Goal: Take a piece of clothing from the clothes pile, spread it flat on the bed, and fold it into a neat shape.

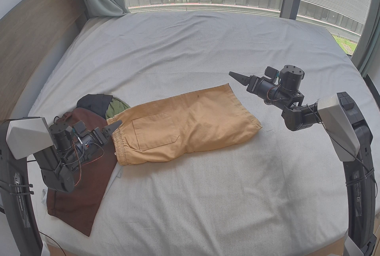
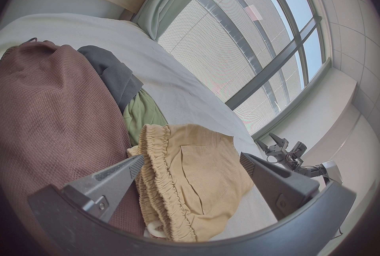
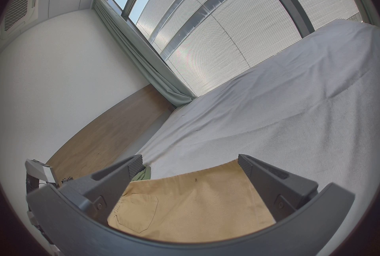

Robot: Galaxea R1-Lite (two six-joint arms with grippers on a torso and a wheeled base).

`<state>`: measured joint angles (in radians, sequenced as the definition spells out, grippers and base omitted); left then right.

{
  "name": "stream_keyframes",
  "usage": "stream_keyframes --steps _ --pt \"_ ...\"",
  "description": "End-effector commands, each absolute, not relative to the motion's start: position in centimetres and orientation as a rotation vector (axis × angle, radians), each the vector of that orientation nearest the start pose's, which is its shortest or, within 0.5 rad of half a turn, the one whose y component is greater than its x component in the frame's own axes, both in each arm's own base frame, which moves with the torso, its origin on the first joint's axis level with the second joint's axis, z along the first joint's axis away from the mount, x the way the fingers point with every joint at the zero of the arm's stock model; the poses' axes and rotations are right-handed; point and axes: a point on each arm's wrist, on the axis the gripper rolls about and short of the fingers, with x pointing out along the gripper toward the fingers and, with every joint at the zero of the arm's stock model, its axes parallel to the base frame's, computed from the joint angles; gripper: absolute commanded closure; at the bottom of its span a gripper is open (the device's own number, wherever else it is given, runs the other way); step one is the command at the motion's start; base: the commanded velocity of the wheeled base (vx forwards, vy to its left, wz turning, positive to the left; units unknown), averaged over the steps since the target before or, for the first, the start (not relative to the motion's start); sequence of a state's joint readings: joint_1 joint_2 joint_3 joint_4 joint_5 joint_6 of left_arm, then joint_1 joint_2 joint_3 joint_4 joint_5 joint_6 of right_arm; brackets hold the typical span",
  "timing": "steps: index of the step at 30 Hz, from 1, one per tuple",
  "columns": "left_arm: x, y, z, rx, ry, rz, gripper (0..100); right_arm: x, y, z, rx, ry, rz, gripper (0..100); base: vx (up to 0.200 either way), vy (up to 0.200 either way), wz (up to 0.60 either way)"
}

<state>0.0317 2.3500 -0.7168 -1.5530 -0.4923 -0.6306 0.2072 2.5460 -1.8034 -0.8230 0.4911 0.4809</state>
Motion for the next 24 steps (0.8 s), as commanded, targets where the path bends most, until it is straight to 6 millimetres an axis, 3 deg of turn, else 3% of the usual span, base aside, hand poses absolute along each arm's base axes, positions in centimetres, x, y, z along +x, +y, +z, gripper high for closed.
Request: stream_keyframes --steps 1,18,24 --pt "37.1 0.1 3.4 -0.636 0.206 -0.422 0 51.0 11.9 11.1 0.453 0.106 0.689 0 0.0 0.0 0.0" --pt "36.3 -0.4 5.2 -0.636 0.183 -0.447 0 45.4 11.4 10.0 0.52 0.187 0.683 0 0.0 0.0 0.0" --pt "36.3 -1.0 5.1 -0.637 0.194 -0.463 0 42.6 11.0 7.4 0.567 0.221 0.679 0 0.0 0.0 0.0"
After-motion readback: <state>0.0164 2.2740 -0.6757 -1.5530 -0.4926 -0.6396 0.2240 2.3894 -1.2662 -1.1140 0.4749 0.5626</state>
